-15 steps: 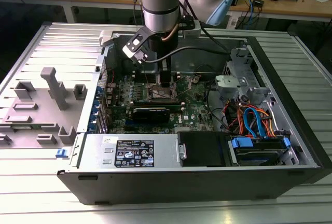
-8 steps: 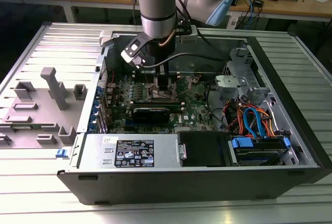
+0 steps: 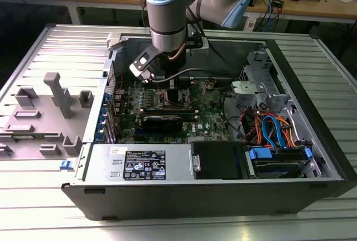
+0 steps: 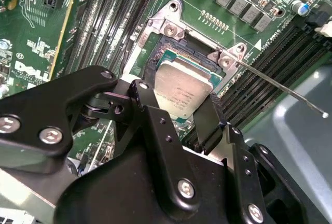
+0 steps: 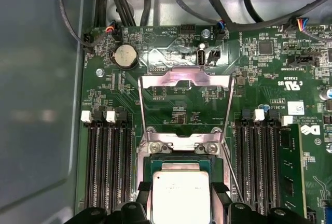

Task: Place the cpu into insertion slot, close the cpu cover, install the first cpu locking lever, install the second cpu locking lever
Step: 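Place the cpu into insertion slot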

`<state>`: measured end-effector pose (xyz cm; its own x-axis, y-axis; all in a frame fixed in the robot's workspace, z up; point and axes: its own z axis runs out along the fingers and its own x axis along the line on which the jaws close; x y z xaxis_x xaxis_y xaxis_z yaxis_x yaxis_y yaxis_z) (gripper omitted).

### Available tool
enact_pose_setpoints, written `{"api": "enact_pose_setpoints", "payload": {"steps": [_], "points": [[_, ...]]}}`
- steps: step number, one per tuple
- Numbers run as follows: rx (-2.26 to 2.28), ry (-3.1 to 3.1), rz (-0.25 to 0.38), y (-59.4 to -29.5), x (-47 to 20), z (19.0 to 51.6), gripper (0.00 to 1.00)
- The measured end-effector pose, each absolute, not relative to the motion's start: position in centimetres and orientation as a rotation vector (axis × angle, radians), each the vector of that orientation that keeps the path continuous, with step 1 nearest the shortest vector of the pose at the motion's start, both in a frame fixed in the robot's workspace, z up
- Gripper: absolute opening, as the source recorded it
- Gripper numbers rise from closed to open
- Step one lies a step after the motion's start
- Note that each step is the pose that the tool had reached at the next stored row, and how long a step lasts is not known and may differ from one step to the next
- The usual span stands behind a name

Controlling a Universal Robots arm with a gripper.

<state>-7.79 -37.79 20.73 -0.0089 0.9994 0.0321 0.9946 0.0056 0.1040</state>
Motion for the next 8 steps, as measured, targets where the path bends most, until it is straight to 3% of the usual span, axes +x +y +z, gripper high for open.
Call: {"api": "enact_pose_setpoints", "payload": {"steps": [8], "points": [[2.164, 2.203, 0.149, -37.80, -7.80, 20.30, 0.54]]}}
